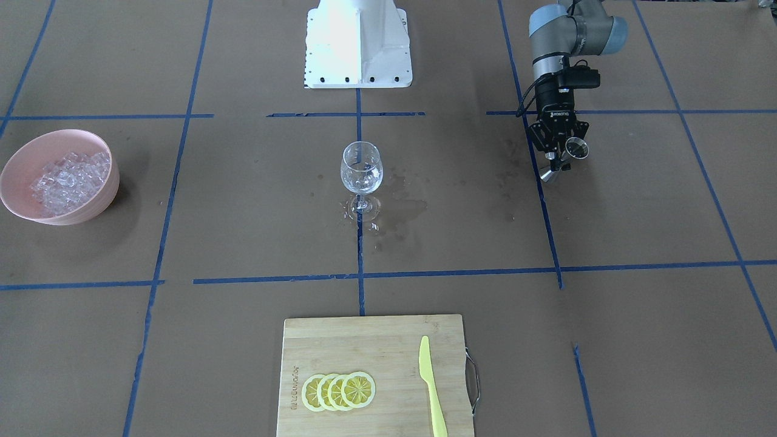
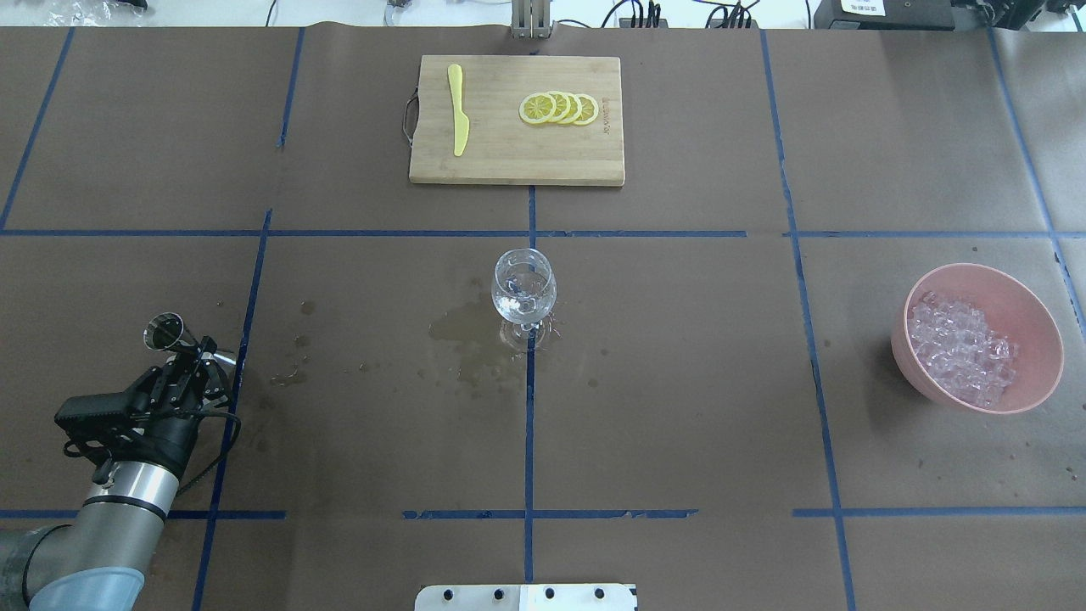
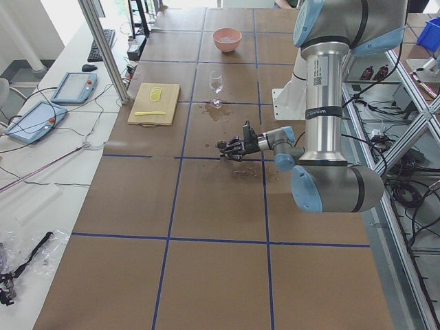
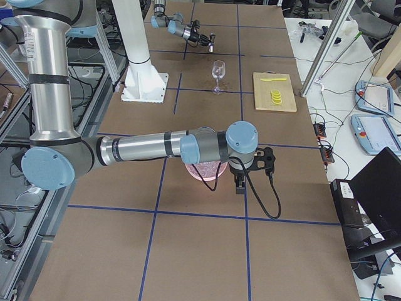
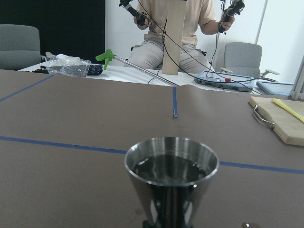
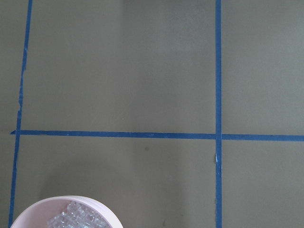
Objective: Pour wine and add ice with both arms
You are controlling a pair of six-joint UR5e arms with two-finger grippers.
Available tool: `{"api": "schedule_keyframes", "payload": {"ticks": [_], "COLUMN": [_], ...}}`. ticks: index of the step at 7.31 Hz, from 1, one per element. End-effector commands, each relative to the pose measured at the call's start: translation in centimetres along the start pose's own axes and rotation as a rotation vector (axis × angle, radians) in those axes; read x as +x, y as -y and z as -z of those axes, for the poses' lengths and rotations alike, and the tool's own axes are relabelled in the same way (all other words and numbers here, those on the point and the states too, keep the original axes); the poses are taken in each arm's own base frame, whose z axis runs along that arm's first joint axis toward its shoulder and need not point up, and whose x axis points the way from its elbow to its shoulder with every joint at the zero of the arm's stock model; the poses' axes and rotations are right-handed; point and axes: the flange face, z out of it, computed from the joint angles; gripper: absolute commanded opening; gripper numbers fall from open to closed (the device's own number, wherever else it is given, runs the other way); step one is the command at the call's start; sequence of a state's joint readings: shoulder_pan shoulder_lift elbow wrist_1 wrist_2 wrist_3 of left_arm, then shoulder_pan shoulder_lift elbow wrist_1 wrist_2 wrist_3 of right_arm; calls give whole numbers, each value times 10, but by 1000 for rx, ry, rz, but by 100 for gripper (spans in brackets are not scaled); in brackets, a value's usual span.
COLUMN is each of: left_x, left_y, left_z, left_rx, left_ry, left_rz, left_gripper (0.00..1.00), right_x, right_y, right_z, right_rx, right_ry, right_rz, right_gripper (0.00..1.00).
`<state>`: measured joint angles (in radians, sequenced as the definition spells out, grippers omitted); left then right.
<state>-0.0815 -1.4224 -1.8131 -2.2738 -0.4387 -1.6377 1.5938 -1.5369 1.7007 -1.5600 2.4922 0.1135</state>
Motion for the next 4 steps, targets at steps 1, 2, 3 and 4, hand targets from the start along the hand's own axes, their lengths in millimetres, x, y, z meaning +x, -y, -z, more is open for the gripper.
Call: {"api": "schedule_keyframes", "payload": {"ticks": [1,2,3,4], "left_x": [12,22,26,35], "left_y": [17,30,36,50], "left_z": [7,13,13,12], "left_rx": [1,3,6,21], "left_ry": [-17,-31,-34,-36], "left_rz": [-19,-16,-35,-50], "left_gripper": [0,0,0,0], "right_x": [-2,0,-1,-1], "right_y": [0,-1,-1,-1], "right_z": [1,0,0,1], "right_rx": [3,1,1,3], "right_ry": [1,1,5,9], "right_rz": [4,2,3,5], "right_gripper": [100,100,100,100]}}
